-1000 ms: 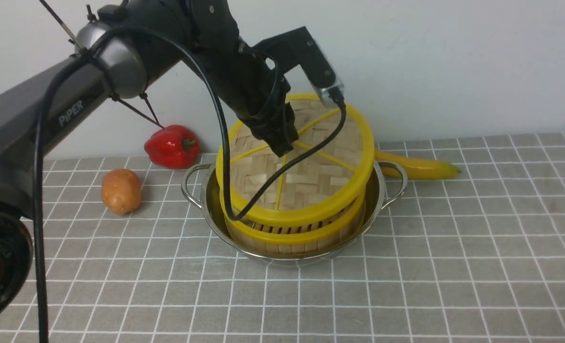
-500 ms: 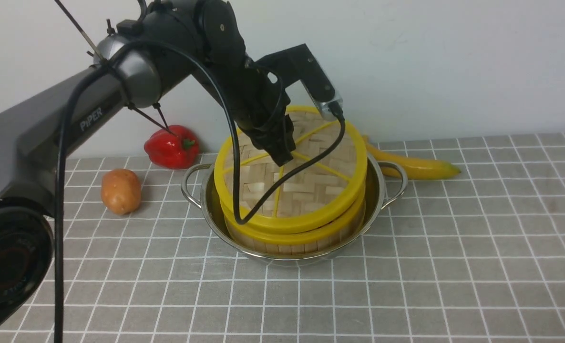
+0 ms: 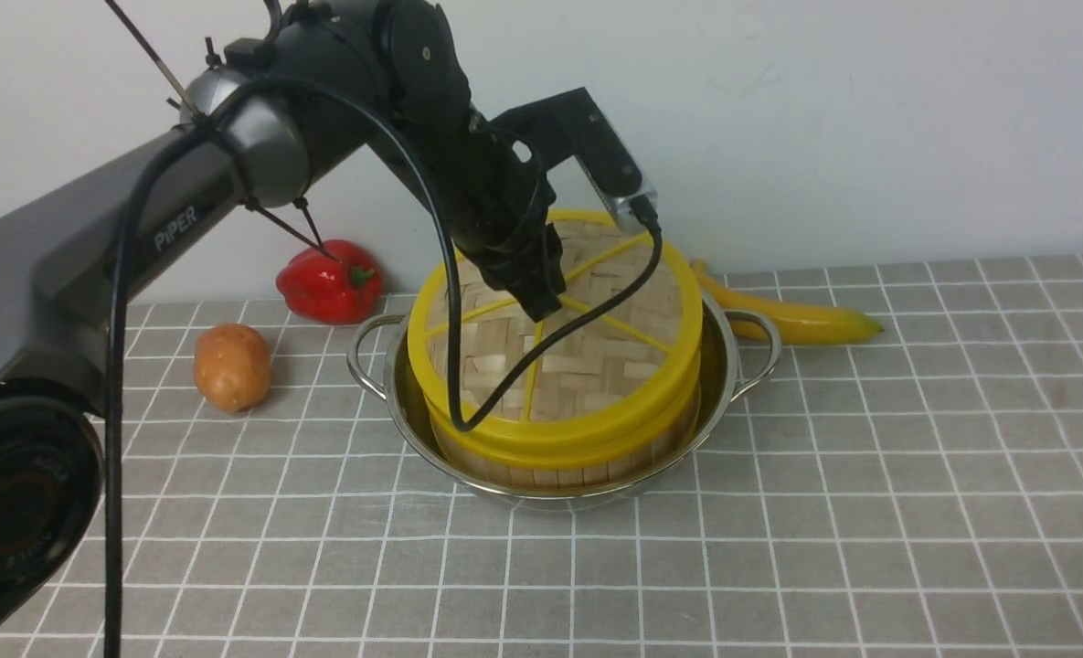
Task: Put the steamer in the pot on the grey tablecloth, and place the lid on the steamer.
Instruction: 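Place the yellow bamboo steamer lid onto the steamer in the pot with the left gripper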
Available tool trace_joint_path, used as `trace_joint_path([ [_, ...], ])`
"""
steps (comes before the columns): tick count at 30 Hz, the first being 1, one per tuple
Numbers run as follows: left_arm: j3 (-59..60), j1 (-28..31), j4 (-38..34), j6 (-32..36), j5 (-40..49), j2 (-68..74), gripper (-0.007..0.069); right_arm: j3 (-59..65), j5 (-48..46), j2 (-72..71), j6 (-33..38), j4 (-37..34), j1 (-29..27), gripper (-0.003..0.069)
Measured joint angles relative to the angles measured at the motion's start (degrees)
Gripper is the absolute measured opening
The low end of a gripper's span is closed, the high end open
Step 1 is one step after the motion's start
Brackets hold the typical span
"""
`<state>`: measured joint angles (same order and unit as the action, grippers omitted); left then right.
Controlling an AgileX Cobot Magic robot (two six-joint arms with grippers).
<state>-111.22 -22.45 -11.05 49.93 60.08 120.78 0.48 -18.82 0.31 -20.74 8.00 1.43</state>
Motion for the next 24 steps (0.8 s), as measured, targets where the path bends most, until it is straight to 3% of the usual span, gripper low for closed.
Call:
trace_joint_path([
  [24, 0.0, 0.0, -0.04, 0.12, -1.84, 2.29, 0.0114, 0.0, 0.0, 0.0, 0.0, 0.0, 0.0, 0.024],
])
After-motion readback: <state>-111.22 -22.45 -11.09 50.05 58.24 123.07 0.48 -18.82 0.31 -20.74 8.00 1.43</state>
